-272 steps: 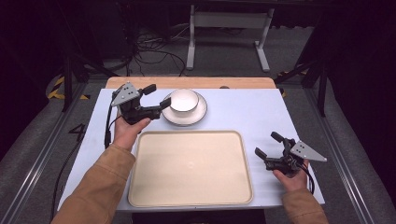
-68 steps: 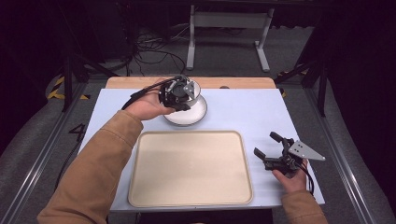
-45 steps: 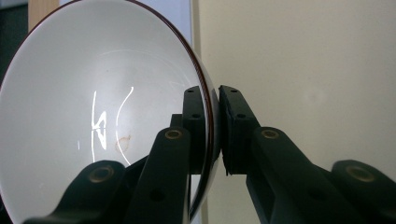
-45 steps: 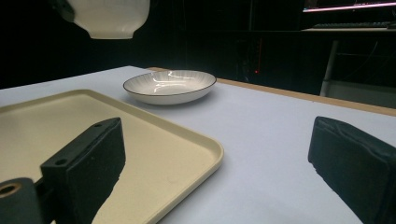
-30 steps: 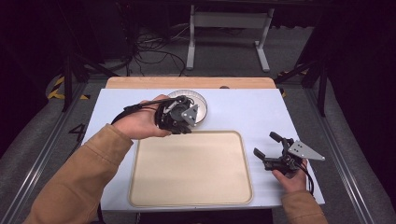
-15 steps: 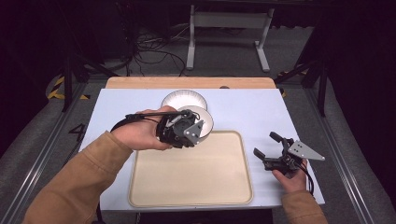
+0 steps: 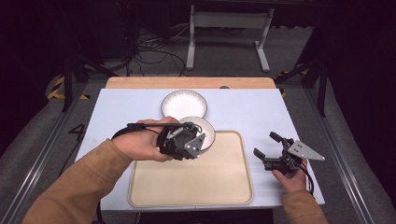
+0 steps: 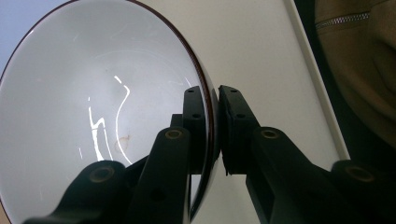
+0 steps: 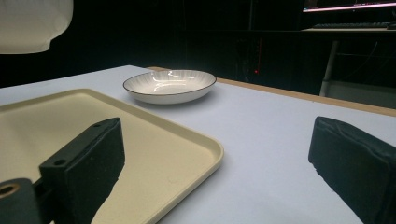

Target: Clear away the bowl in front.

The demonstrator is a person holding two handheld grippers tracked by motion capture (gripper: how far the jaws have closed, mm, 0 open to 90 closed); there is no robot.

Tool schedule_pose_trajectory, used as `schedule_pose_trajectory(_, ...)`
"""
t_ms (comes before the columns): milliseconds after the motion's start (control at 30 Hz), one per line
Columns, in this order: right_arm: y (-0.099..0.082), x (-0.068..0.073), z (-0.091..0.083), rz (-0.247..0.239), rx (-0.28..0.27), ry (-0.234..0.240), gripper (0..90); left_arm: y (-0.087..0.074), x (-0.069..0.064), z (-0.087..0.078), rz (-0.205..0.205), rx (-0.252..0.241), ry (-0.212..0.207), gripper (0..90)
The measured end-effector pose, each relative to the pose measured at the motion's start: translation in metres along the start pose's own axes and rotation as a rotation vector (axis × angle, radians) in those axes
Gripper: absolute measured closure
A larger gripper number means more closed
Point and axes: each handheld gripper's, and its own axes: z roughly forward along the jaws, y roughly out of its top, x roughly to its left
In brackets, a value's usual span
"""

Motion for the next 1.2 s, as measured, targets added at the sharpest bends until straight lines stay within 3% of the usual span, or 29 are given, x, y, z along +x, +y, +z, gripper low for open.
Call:
schedule_pose_trajectory(467, 0.000, 0.000, 0.000, 0.001, 0.000, 0.001, 4.1, 0.000, -0.005, 0.017, 0.015, 0.018, -0.050, 82.9)
schedule_pose_trajectory(767, 0.000, 0.000, 0.000, 0.000, 0.002, 0.001, 4.1, -0.003, -0.006, 0.032, -0.011, 0.024, -0.092, 82.9)
schedule_pose_trajectory(967, 0.000, 0.000, 0.000, 0.000, 0.002, 0.001, 4.1, -0.004, -0.005, 0.042, -0.005, 0.033, -0.115, 82.9)
schedule_pose_trajectory(1033, 0.000, 0.000, 0.000, 0.000, 0.002, 0.002, 4.1, -0.004, -0.005, 0.046, -0.008, 0.042, -0.108, 83.0)
schedule_pose_trajectory(1200, 0.000, 0.000, 0.000, 0.000, 0.002, 0.002, 4.1, -0.008, -0.007, 0.059, -0.031, 0.031, -0.135, 83.0)
